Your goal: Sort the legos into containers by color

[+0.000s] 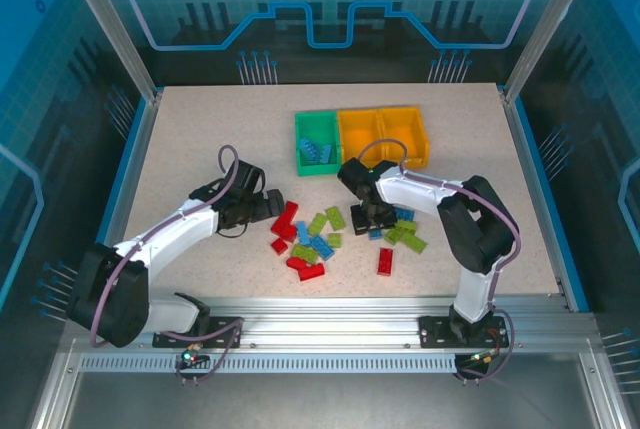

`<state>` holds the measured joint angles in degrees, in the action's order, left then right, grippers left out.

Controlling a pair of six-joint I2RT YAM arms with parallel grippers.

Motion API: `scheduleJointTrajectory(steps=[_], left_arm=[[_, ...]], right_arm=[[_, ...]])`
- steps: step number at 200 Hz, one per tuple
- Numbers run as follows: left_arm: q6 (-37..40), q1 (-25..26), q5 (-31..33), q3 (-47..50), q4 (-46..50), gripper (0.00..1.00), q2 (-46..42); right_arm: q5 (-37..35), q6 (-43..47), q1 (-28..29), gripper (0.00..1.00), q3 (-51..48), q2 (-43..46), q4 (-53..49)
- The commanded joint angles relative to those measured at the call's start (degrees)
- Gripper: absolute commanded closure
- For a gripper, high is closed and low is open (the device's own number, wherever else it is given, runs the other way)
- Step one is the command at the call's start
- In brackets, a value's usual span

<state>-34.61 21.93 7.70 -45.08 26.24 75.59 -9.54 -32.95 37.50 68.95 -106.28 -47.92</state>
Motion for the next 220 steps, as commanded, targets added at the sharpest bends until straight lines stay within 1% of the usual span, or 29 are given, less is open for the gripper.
scheduleJointTrajectory(steps=[1,34,62,94,122,138,163,197,220], left_arm=[[-0.90,0.39,0.56,0.84,0.48,0.01,-1.67],[-0.90,0.41,0.69,1.09,0.46,0.01,-1.63],[-0.82,0.39,0.73,1.10,0.39,0.01,-1.68],[-0.82,0.38,0.73,1.09,0.24,0.01,-1.41],[-0.81,0.39,0.74,1.19,0.27,0.01,-1.49],[-0.81,0.35,0.65,1.25,0.22,0.01,-1.49],[-0.95,0.48,0.25,1.19,0.13,0.01,-1.50],[-1.07,0.56,-0.14,1.30,0.00,0.01,-1.28],[-1.23,0.71,-0.15,1.24,0.00,0.01,-1.24]], right_arm=[[0.92,0.17,0.65,0.53,0.04,-1.67,-1.16],[0.82,-0.17,0.65,0.63,0.52,-1.59,-1.66],[0.97,-0.54,0.66,0.65,2.92,-0.20,-2.43],[2.32,-0.16,0.11,0.66,10.68,0.55,-2.91],[6.02,-0.59,-1.60,0.66,18.72,-0.65,0.59],[7.60,-1.77,-3.05,0.65,23.77,-2.99,2.62],[9.00,-3.20,-4.73,0.65,32.87,-9.02,3.62],[10.08,-3.91,-5.72,0.65,47.01,-19.14,0.66],[9.40,-5.32,-6.50,0.65,54.34,-24.37,-1.76]])
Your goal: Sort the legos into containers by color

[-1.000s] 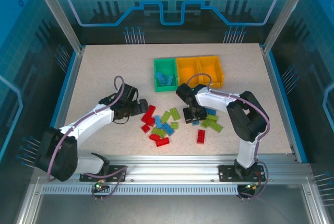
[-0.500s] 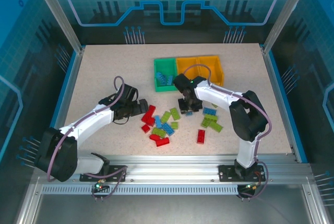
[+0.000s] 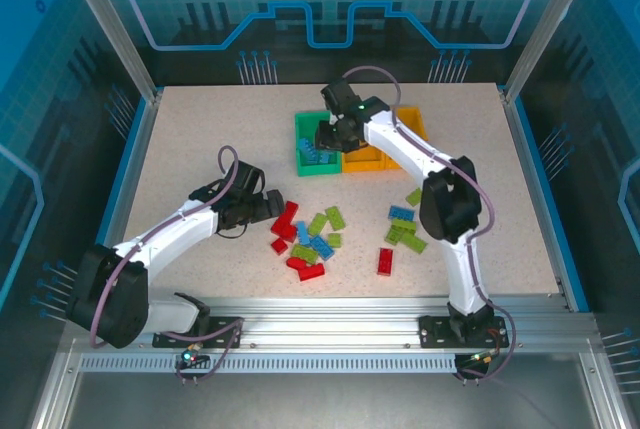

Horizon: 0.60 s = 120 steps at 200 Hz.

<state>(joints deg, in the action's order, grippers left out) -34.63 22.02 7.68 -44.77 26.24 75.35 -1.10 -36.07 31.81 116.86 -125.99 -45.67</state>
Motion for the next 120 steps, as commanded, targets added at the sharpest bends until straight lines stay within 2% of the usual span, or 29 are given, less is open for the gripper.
scheduleJointTrajectory(steps=[1,18,43,52,61,67,98,120], left_arm=[[-1.17,0.60,-0.17,0.92,0.02,0.01,-1.00],[-1.14,0.74,-0.20,1.00,0.04,0.01,-1.00],[-1.14,0.74,-0.29,0.99,0.00,0.01,-0.74],[-1.16,0.80,-0.38,0.83,0.04,0.01,-0.60],[-1.16,0.82,-0.46,0.89,0.04,0.01,-0.56],[-1.18,0.89,-0.48,0.90,-0.04,0.01,-0.48],[-1.22,1.42,-0.55,0.88,0.13,0.01,-0.48],[-1.34,1.78,-0.31,0.93,0.40,0.01,-0.47]], right_arm=[[0.90,-2.26,-0.89,0.65,6.66,-4.76,-4.09],[0.18,-3.32,-1.51,0.65,9.50,-6.96,-4.34],[0.06,-4.92,-1.94,0.59,10.97,-9.35,-2.83],[0.42,-5.18,-1.95,0.52,11.54,-9.78,-2.52],[0.70,-5.19,-1.97,0.37,12.21,-10.12,-2.56],[0.98,-5.03,-1.85,0.31,12.54,-10.23,-2.54],[2.24,-3.47,-1.18,0.22,12.11,-8.69,-2.23],[2.94,-0.87,-0.04,0.20,9.98,-5.35,-1.54]])
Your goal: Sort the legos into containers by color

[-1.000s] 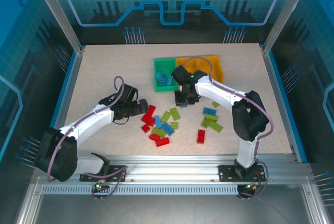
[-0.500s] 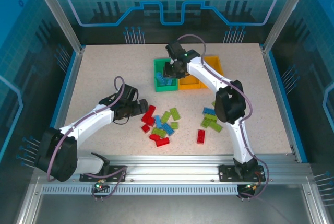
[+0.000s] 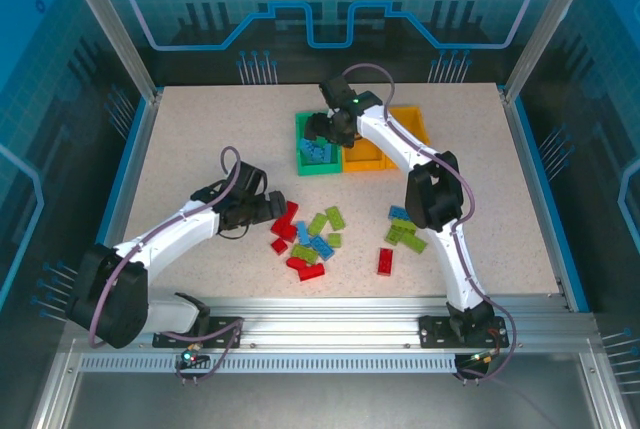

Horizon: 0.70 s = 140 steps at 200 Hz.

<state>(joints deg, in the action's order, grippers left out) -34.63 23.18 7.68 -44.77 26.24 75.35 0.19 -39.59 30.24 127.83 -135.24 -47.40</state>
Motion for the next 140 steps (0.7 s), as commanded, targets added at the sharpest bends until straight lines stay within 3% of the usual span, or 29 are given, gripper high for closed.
scheduleJointTrajectory(steps=[1,36,58,98,140], left_arm=[[-1.33,0.63,-0.31,0.92,0.39,0.01,-0.47],[-1.84,0.68,-0.12,1.35,0.31,0.01,-0.72],[-1.97,0.73,-0.31,1.28,0.04,0.01,-0.91],[-1.94,1.01,-0.17,1.27,-0.46,0.01,-0.74],[-1.38,1.25,-0.43,0.74,-0.83,0.01,0.40]], right_arm=[[1.70,2.79,1.60,0.20,-1.13,4.09,0.24],[-0.78,9.67,3.80,0.14,-11.09,12.51,2.47],[-4.69,9.41,4.04,0.13,-21.24,20.11,3.78],[-11.34,2.25,4.50,0.13,-39.08,32.84,-4.14],[-15.31,-10.10,9.01,0.14,-59.25,45.55,-9.20]])
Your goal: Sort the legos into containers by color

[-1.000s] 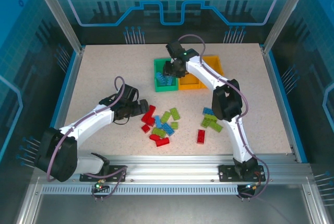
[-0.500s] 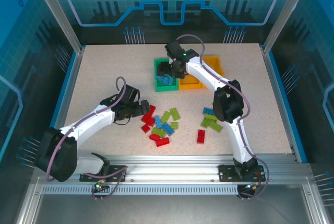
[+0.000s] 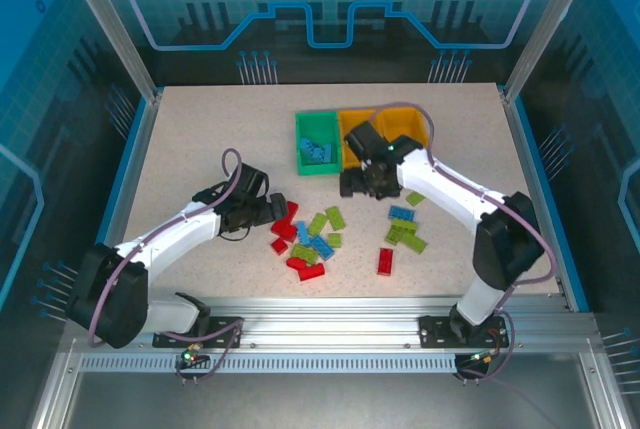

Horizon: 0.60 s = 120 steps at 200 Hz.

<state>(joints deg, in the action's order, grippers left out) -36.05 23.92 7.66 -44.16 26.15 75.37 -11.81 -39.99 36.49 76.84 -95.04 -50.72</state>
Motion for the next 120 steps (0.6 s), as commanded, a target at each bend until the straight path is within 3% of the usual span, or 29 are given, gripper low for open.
scheduleJointTrajectory(steps=[1,51,120], left_arm=[[0.08,0.46,-0.43,0.09,-0.75,0.01,0.43],[1.33,0.60,-0.45,-1.06,-0.22,0.01,1.01],[1.69,0.56,-0.10,-0.95,0.21,0.01,0.61]], right_arm=[[-3.35,-10.00,2.82,0.14,-8.62,5.64,-5.84],[-1.19,-17.30,4.50,0.14,-21.53,10.99,-4.64],[4.41,-16.76,7.30,0.18,-22.30,4.30,0.06]])
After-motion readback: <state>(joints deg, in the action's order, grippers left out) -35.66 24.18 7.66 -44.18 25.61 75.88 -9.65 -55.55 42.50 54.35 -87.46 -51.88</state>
